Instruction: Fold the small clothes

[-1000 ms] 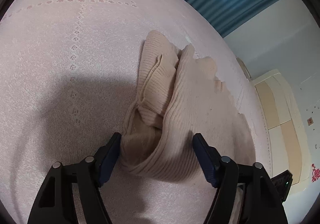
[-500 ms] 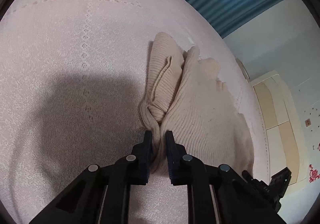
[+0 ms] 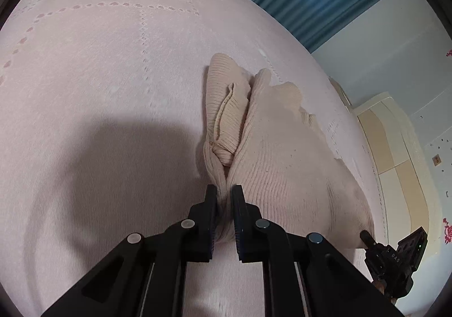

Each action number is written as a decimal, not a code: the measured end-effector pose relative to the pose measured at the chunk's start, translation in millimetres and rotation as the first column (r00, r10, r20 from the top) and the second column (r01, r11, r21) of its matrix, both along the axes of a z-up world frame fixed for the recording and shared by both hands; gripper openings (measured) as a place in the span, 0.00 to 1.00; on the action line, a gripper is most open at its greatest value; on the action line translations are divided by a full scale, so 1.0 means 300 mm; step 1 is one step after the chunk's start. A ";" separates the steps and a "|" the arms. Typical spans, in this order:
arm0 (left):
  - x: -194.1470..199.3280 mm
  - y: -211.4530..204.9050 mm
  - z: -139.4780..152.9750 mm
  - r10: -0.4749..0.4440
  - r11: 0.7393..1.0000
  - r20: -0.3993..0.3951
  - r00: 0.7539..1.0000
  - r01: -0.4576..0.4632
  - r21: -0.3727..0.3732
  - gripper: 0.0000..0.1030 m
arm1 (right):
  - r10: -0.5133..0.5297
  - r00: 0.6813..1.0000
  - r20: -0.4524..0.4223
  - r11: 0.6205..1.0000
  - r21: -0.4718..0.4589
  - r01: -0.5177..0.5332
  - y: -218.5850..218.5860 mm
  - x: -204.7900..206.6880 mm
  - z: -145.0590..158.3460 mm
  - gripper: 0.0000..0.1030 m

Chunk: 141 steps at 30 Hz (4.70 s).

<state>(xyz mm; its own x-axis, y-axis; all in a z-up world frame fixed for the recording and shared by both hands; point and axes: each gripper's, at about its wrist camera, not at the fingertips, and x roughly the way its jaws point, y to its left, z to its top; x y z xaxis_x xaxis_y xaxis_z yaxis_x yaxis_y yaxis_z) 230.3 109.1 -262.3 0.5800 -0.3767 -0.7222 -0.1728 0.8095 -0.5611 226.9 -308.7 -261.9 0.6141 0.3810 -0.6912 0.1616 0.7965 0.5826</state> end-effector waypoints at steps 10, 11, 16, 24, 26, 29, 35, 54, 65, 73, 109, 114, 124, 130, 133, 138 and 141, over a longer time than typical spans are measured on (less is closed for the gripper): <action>-0.302 -0.056 0.025 -0.070 0.993 0.012 0.998 0.068 0.093 0.11 | 0.054 0.997 -0.051 0.995 -0.078 -0.058 -0.028 -0.274 0.061 0.09; -0.306 -0.065 0.028 -0.070 0.990 0.012 0.997 0.068 0.121 0.12 | 0.076 0.995 -0.069 0.989 -0.121 -0.084 -0.014 -0.278 0.063 0.12; -0.277 -0.054 0.061 -0.039 0.978 -0.012 0.999 0.041 0.206 0.44 | 0.103 0.991 -0.085 0.956 -0.268 -0.122 0.025 -0.286 0.085 0.19; -0.146 -0.039 0.163 -0.063 0.974 0.107 0.992 0.038 0.221 0.56 | 0.126 0.992 0.033 0.915 -0.391 -0.103 0.067 -0.169 0.181 0.28; -0.084 -0.078 0.192 -0.111 0.966 0.137 0.984 0.075 0.248 0.56 | 0.120 0.991 0.051 0.924 -0.371 -0.093 0.072 -0.095 0.190 0.28; 0.026 -0.152 0.215 -0.179 0.949 0.146 0.973 0.132 0.285 0.55 | 0.101 0.993 0.065 0.938 -0.338 -0.073 0.086 0.031 0.188 0.28; 0.203 -0.222 0.194 -0.204 0.927 0.123 0.971 0.151 0.343 0.42 | 0.072 0.996 0.043 0.926 -0.373 -0.051 0.124 0.232 0.152 0.28; 0.219 -0.209 0.119 -0.146 0.915 0.122 0.982 0.087 0.395 0.07 | 0.076 0.997 -0.026 0.905 -0.419 -0.079 0.131 0.309 -0.020 0.08; 0.276 -0.203 0.045 -0.112 0.915 0.004 0.994 0.101 0.389 0.10 | 0.003 0.998 -0.069 0.931 -0.365 -0.028 0.098 0.355 -0.069 0.11; 0.254 -0.155 0.072 -0.103 0.960 0.007 0.995 0.097 0.264 0.24 | 0.027 0.999 0.033 0.907 -0.420 -0.011 0.166 0.267 0.031 0.19; -0.001 0.023 0.101 -0.066 0.982 0.073 0.995 0.052 0.180 0.62 | 0.225 0.974 -0.011 0.867 -0.454 -0.205 0.601 -0.079 0.109 0.34; -0.132 0.021 0.101 -0.095 0.991 0.100 0.990 0.084 0.109 0.64 | 0.235 0.971 -0.039 0.820 -0.529 -0.220 0.625 -0.180 0.054 0.34; -0.138 -0.049 0.023 -0.154 0.983 0.008 0.988 0.153 0.106 0.65 | 0.218 0.976 0.020 0.845 -0.505 -0.178 0.581 -0.210 0.066 0.34; -0.085 -0.042 -0.003 -0.089 0.995 0.011 0.996 0.088 0.041 0.64 | 0.234 0.972 0.018 0.858 -0.474 -0.198 0.560 -0.146 0.003 0.35; -0.061 -0.062 -0.005 -0.070 0.996 0.012 0.997 0.069 0.062 0.61 | 0.283 0.959 0.006 0.823 -0.514 -0.240 0.582 -0.179 0.009 0.35; -0.039 -0.088 -0.001 -0.030 0.993 0.004 1.000 0.030 0.111 0.30 | 0.295 0.955 0.027 0.860 -0.443 -0.253 0.497 -0.224 0.068 0.35; -0.026 -0.098 0.027 -0.035 0.991 -0.009 0.999 0.036 0.126 0.22 | 0.246 0.965 0.093 0.883 -0.433 -0.183 0.391 -0.243 0.152 0.35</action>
<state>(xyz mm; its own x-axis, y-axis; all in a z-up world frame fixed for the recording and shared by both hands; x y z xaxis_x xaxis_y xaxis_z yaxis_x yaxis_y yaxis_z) 222.5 79.6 -254.1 0.5631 -0.3030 -0.7688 -0.1459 0.8793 -0.4533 154.1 -191.4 -216.2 0.6530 0.2101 -0.7277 -0.0998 0.9762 0.1924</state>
